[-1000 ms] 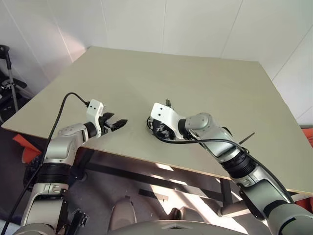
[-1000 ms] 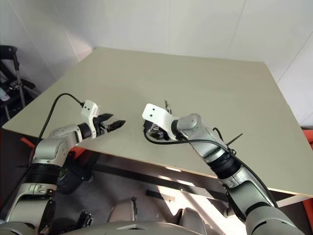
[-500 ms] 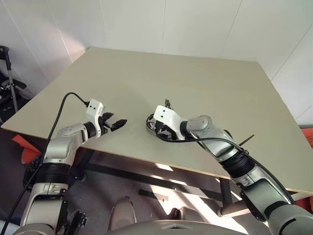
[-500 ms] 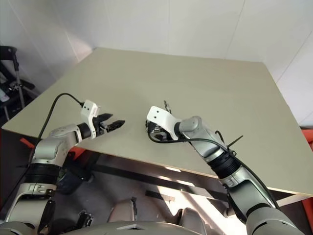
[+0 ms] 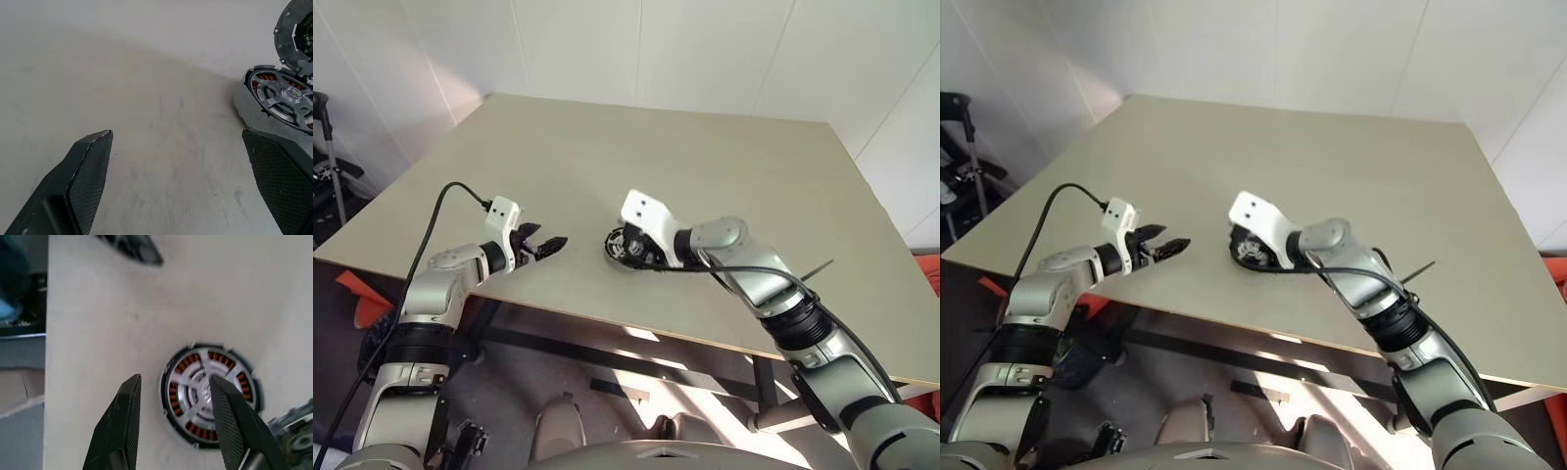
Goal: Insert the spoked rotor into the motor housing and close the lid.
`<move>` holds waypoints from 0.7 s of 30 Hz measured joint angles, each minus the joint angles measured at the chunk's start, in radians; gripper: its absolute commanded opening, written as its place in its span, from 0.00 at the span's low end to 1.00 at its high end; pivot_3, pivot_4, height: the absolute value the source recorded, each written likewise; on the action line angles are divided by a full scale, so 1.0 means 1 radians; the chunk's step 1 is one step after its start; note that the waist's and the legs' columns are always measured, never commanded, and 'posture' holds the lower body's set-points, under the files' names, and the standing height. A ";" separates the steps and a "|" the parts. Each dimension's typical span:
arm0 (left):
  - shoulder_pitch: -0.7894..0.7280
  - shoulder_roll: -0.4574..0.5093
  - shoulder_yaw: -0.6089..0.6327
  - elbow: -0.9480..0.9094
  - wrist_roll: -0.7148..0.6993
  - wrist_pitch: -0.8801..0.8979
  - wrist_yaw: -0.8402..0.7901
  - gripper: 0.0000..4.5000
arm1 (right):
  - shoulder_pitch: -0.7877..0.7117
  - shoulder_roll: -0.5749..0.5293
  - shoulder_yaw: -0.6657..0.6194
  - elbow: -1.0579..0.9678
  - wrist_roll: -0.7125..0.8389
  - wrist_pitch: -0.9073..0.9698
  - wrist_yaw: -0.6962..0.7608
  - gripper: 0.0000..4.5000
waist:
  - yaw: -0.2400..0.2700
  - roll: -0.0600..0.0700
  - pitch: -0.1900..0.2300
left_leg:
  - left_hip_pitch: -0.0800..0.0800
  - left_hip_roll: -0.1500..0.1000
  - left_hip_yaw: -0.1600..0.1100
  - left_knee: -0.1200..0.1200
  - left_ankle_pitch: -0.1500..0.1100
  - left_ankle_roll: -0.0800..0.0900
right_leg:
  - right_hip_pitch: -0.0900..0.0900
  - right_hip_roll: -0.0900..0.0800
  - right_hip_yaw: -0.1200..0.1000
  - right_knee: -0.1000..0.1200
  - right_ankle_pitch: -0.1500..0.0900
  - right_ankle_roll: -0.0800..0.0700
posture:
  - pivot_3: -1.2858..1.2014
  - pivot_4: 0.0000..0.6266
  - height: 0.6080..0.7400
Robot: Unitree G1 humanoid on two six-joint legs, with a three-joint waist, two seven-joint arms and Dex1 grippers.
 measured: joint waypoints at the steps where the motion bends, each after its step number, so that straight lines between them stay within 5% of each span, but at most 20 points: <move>1: -0.004 -0.001 -0.001 0.003 0.000 -0.001 -0.001 1.00 | -0.025 0.014 -0.027 -0.021 0.023 0.031 -0.002 0.55 | 0.000 0.000 0.000 | 0.000 0.000 0.000 0.000 0.000 0.000 | 0.000 0.000 0.000 0.000 0.000 0.000 | 0.52 0.00 1.00; 9: -0.010 -0.009 -0.004 0.031 0.007 -0.012 -0.013 1.00 | -0.161 0.057 -0.190 0.014 0.106 0.098 -0.111 0.55 | 0.005 0.000 0.000 | 0.000 -0.001 0.000 0.000 0.002 -0.004 | 0.000 -0.001 0.000 0.000 0.000 0.000 | 0.52 0.00 1.00; 12: -0.011 -0.013 -0.006 0.033 0.012 -0.019 -0.013 1.00 | -0.178 0.000 -0.204 0.190 0.038 -0.024 -0.210 0.42 | 0.007 -0.001 0.000 | 0.000 -0.001 0.000 0.000 0.002 -0.004 | 0.001 -0.002 0.000 0.000 0.000 0.000 | 0.52 0.00 1.00; 17: -0.017 -0.014 -0.006 0.037 0.015 -0.022 -0.016 1.00 | -0.135 -0.091 -0.217 0.395 -0.061 -0.150 -0.304 0.03 | 0.004 0.000 0.000 | -0.003 -0.002 0.000 0.000 0.003 -0.006 | -0.001 -0.003 -0.001 0.000 0.000 0.000 | 0.52 0.00 1.00; 21: -0.040 -0.016 -0.015 0.052 0.015 -0.025 -0.022 1.00 | -0.055 -0.114 -0.207 0.413 -0.088 -0.176 -0.304 0.01 | 0.001 0.000 0.000 | -0.005 0.000 0.000 0.000 0.003 -0.005 | -0.004 0.000 -0.001 -0.001 0.000 0.000 | 0.52 0.00 1.00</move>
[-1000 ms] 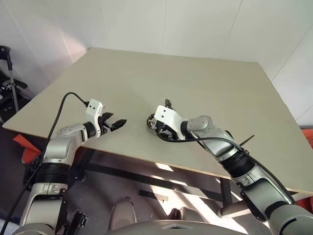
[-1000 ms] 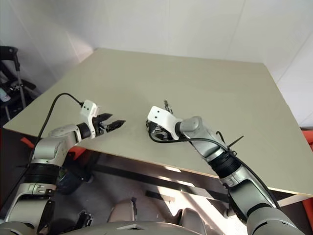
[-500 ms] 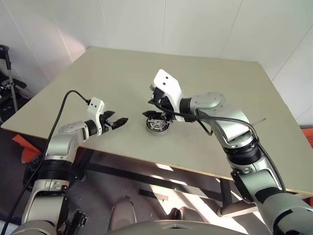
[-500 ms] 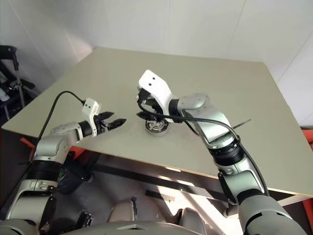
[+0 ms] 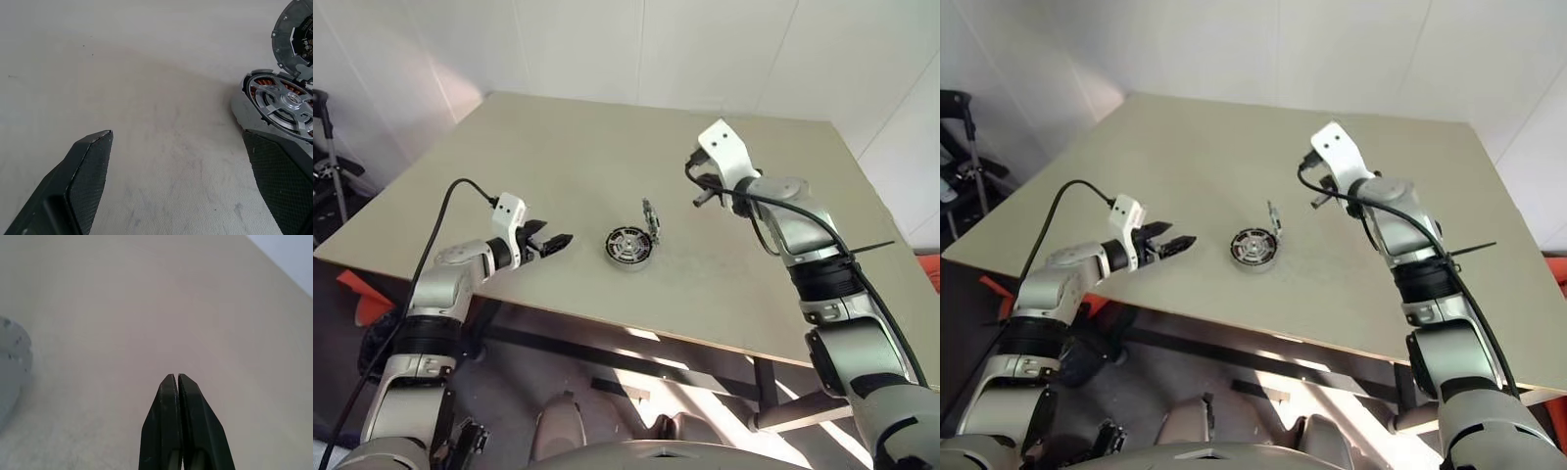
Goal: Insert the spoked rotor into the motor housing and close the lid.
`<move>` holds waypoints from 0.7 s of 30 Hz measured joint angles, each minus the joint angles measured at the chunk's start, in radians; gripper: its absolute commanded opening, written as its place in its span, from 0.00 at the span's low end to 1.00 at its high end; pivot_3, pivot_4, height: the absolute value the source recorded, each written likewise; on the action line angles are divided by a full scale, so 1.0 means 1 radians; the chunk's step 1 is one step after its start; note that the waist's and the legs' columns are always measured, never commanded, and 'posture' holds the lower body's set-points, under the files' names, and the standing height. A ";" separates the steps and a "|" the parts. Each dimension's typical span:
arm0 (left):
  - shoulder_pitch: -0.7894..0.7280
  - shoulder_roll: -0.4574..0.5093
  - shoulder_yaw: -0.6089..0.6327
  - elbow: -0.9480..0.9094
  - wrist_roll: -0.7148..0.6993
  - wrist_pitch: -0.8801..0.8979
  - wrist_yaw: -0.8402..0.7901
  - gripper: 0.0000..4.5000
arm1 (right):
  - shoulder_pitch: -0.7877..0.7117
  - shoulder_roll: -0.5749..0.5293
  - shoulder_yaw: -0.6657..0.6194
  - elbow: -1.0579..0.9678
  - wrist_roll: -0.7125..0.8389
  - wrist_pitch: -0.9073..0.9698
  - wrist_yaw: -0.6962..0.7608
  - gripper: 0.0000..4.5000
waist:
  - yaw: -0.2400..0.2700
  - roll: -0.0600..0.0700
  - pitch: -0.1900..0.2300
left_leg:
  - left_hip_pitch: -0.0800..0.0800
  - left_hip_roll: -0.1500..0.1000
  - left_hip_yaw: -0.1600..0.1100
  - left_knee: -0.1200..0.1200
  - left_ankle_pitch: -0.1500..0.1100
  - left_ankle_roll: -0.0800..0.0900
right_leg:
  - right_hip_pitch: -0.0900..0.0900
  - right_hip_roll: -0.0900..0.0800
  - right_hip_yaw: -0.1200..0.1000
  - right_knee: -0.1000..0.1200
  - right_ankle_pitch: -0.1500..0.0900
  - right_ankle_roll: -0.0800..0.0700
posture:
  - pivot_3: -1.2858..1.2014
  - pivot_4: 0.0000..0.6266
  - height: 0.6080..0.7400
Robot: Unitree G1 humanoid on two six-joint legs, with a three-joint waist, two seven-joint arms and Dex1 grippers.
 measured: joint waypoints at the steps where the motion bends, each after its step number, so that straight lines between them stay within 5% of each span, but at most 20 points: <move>1: -0.005 -0.001 -0.004 0.000 0.000 -0.001 -0.002 1.00 | 0.022 -0.008 0.007 -0.002 -0.003 -0.002 0.004 0.01 | 0.000 0.000 0.000 | 0.000 0.000 0.000 0.000 0.000 0.000 | 0.000 0.000 0.000 0.000 0.000 0.000 | 0.52 0.00 1.00; 21: -0.040 -0.001 -0.023 0.054 0.008 -0.019 -0.038 1.00 | 0.109 0.055 -0.019 -0.313 0.122 0.217 0.044 0.01 | 0.004 0.001 0.001 | 0.003 0.000 0.000 0.001 0.000 0.000 | 0.003 0.000 0.000 0.000 0.000 -0.001 | 0.52 0.00 1.00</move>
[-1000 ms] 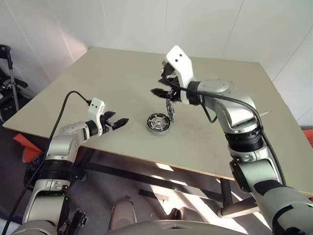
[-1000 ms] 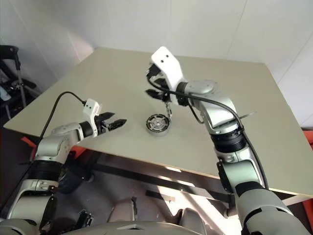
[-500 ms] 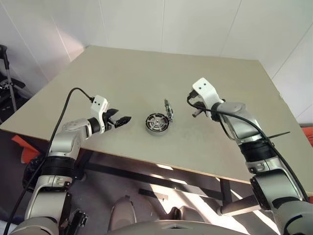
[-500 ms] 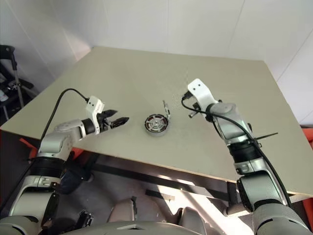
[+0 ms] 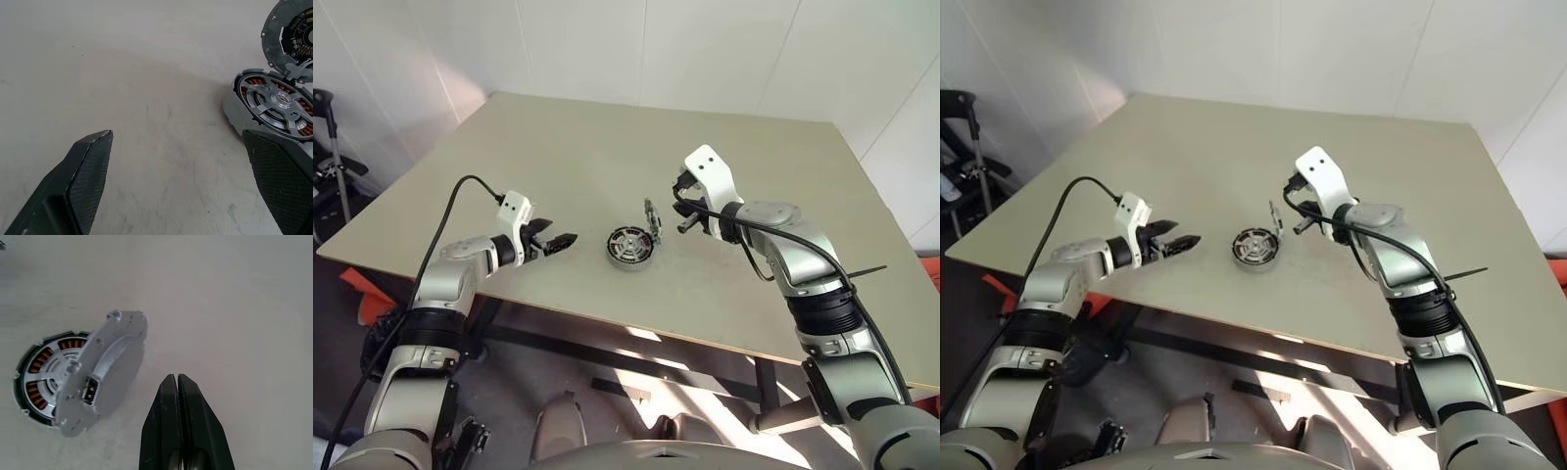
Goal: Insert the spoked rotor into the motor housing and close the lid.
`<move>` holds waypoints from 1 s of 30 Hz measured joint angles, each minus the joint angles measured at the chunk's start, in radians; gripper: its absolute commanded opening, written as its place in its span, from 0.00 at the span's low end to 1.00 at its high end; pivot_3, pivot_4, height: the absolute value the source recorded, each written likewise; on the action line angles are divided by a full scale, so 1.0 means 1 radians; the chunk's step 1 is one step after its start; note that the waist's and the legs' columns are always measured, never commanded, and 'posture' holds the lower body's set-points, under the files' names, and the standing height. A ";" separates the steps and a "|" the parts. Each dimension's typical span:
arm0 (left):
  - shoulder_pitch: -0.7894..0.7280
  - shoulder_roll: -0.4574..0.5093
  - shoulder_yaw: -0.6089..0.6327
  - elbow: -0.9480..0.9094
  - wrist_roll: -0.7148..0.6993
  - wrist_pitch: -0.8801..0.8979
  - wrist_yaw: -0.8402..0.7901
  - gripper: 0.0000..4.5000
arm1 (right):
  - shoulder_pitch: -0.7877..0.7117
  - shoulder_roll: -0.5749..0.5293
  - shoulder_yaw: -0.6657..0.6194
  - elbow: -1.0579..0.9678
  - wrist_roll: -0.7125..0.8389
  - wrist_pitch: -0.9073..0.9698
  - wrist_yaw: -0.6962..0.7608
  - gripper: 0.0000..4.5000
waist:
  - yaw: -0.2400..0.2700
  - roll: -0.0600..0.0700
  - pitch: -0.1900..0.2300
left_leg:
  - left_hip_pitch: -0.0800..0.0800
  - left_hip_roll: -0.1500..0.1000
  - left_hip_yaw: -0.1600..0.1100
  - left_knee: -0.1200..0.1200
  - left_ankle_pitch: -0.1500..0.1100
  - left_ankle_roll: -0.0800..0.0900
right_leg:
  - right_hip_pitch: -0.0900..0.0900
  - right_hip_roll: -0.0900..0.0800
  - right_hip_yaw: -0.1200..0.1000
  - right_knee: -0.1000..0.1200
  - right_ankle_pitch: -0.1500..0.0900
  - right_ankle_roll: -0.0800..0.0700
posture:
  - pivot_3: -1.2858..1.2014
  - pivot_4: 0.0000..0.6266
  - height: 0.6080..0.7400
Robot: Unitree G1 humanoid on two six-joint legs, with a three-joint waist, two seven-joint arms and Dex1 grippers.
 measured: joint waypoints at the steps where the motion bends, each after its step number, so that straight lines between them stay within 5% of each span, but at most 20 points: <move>1: -0.005 0.000 0.000 0.005 0.001 -0.003 0.000 1.00 | 0.000 0.006 0.000 -0.003 0.002 0.007 -0.002 0.01 | 0.000 0.000 0.000 | 0.000 0.000 0.000 0.000 0.000 0.000 | 0.000 0.000 0.000 0.000 0.000 0.000 | 0.52 0.00 1.00; 30: -0.008 0.010 0.003 0.015 0.005 -0.010 0.000 1.00 | 0.116 0.109 0.077 0.033 0.030 0.009 -0.069 0.01 | -0.003 0.000 0.000 | 0.000 0.000 0.000 -0.001 0.001 -0.001 | 0.000 0.000 0.000 0.000 0.000 0.000 | 0.52 0.00 1.00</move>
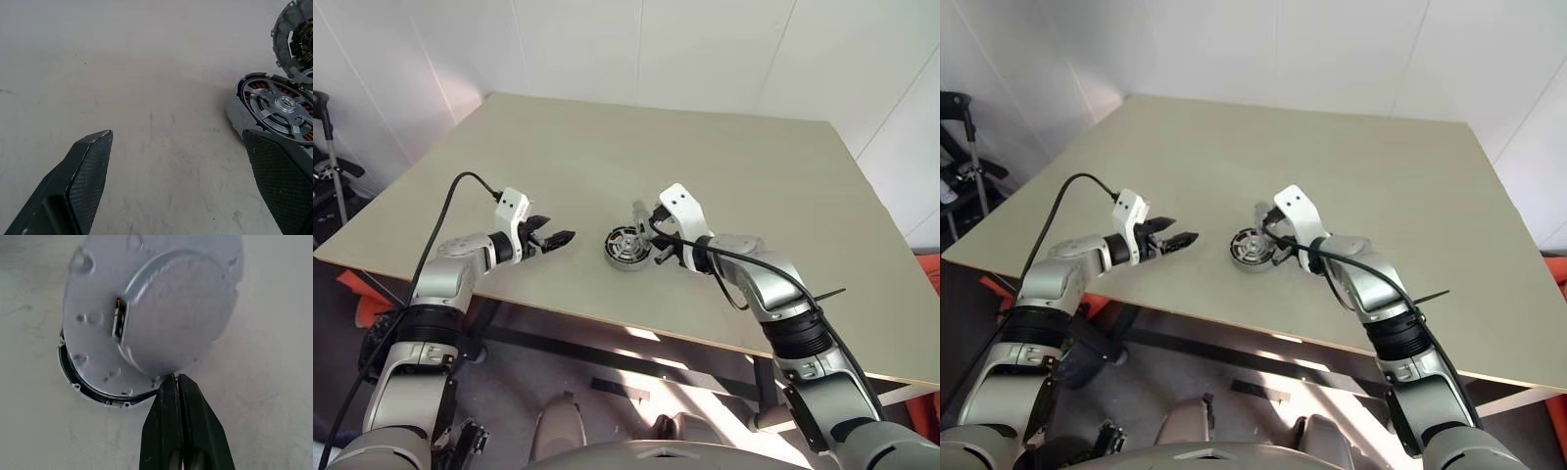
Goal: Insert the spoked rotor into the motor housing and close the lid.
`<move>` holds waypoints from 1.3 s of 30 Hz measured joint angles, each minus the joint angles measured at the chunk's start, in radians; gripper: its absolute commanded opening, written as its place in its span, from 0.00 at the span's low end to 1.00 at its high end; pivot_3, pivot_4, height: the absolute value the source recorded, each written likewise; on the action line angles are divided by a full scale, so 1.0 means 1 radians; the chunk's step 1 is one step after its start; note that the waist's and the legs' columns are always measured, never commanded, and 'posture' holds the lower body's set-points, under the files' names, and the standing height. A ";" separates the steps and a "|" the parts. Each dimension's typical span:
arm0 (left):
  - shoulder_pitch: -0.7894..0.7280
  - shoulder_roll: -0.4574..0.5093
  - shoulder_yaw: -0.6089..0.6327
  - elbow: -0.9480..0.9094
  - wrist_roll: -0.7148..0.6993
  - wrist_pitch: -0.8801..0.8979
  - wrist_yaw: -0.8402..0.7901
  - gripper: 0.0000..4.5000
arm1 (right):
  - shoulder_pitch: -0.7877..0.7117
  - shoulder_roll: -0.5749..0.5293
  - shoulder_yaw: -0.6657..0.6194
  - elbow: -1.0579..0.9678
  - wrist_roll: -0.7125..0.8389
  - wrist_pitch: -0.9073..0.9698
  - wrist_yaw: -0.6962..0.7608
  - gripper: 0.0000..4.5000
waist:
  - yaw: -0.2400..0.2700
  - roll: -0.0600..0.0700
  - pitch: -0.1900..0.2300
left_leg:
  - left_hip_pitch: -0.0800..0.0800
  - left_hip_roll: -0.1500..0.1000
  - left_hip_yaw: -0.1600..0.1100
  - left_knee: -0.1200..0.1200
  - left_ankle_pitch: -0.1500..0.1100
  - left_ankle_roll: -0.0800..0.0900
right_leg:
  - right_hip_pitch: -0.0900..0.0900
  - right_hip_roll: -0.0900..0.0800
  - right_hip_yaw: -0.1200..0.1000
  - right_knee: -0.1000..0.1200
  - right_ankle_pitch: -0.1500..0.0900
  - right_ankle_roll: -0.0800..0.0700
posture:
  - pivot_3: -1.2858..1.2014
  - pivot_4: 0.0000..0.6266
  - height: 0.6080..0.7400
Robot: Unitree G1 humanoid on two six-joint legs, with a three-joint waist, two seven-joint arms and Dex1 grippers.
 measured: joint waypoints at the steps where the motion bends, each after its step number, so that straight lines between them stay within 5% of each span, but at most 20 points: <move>1: 0.000 0.000 0.000 0.000 0.001 0.000 0.000 1.00 | 0.000 0.001 0.002 0.003 0.000 -0.005 -0.003 0.01 | -0.001 0.000 0.000 | 0.000 0.000 0.000 0.000 0.000 0.000 | 0.000 0.000 0.000 0.000 0.000 0.000 | 0.52 0.00 1.00; 16: 0.000 -0.001 0.000 0.000 0.007 0.000 0.000 1.00 | -0.107 -0.023 -0.038 0.102 -0.040 -0.090 -0.062 0.01 | 0.000 0.000 0.000 | 0.000 0.000 0.000 0.000 0.000 0.000 | 0.000 0.000 0.000 0.000 0.000 0.000 | 0.52 0.00 1.00; 23: 0.000 -0.002 0.000 0.000 0.007 0.000 0.000 1.00 | -0.106 0.006 -0.026 -0.023 0.004 -0.024 -0.024 0.01 | 0.001 0.000 0.000 | 0.000 0.000 0.000 0.000 0.000 0.000 | 0.000 0.000 0.000 0.000 0.000 0.000 | 0.52 0.00 1.00; 39: 0.000 0.003 0.002 0.000 0.008 0.000 0.001 1.00 | -0.060 0.083 0.054 0.049 0.002 -0.051 -0.038 0.01 | 0.000 0.000 0.000 | 0.000 0.000 0.000 0.000 0.000 -0.001 | 0.000 0.000 0.000 0.000 0.000 0.000 | 0.52 0.00 1.00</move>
